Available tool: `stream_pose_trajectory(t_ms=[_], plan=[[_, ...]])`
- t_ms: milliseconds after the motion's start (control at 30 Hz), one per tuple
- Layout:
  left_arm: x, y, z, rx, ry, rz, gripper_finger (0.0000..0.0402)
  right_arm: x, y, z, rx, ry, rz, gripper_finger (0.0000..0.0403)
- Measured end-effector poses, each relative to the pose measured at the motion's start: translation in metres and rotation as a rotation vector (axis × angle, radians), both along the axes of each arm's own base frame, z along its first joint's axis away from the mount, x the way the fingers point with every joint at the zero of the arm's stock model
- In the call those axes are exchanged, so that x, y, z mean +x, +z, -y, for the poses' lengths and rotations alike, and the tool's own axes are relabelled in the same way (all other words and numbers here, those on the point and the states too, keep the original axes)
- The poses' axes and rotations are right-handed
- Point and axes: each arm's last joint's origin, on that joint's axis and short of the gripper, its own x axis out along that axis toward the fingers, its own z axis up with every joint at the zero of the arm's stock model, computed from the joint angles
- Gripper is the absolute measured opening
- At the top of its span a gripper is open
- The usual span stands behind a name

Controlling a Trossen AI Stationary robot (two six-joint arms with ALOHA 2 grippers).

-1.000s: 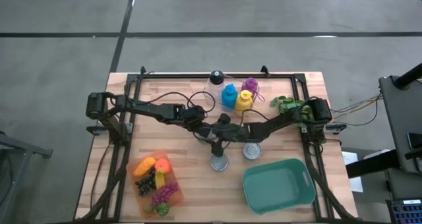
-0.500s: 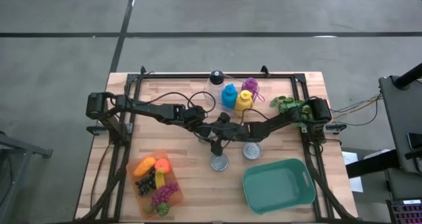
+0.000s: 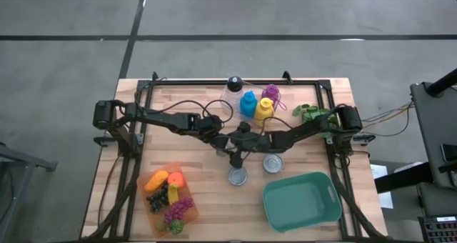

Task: Pick & Place Food Item
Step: Put the top green tuna can into the green bin

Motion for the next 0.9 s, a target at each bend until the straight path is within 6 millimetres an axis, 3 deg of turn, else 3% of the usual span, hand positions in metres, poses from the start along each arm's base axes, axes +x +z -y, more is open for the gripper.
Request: stream_pose_trajectory(t_ms=[500,900], plan=[[-0.002,-0.001,0.001,-0.032,-0.016,-0.016,0.0001,-0.012,0.015,0.001,0.028,-0.021,-0.074,0.0329],[-0.001,-0.001,0.002,-0.074,-0.036,-0.010,0.0001,-0.015,0.014,-0.004,0.378,-0.194,-0.029,0.0329]])
